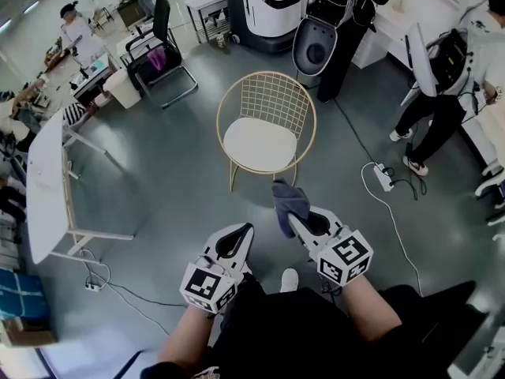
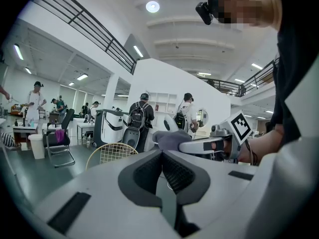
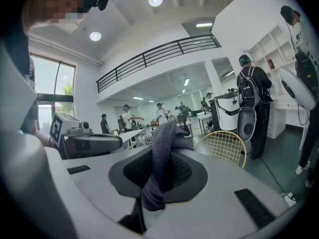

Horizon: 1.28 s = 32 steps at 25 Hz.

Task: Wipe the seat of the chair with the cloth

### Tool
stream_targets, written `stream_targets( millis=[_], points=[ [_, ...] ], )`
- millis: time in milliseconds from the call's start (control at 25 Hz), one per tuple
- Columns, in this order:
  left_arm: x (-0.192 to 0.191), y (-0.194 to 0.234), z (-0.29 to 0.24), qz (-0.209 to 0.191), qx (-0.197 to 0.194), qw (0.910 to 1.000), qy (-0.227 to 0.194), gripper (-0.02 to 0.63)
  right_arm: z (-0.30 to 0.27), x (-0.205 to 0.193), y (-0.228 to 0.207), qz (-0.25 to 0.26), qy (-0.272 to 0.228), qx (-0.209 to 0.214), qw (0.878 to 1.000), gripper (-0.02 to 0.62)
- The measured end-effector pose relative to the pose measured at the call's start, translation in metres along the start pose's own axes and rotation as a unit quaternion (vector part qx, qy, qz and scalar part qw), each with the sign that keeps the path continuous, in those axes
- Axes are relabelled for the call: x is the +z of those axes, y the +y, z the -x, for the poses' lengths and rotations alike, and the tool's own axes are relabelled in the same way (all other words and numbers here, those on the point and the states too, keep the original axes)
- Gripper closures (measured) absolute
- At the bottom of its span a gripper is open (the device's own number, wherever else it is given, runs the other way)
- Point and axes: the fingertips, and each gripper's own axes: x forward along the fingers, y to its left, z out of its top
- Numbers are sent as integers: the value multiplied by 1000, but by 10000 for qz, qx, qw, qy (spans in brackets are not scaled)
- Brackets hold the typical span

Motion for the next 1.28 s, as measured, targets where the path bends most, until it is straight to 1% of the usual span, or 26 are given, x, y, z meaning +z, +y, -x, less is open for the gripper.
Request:
stream_targets(
  millis=[320, 640, 1080, 1280],
  points=[
    [3, 45, -6, 63, -83, 9999, 55, 589, -43, 11, -4, -95, 73, -138, 9998, 532],
    [10, 103, -12, 94, -182, 9998, 80, 589, -99, 27, -10, -130, 76, -267, 9995, 532],
    [22, 185, -4, -6, -457, 9989, 24, 589, -178, 46, 2, -127, -12, -526, 9985, 532],
    [24, 213, 3, -55, -546, 9985, 11, 589, -206, 52, 9, -122, -70, -629, 9979, 532]
  ],
)
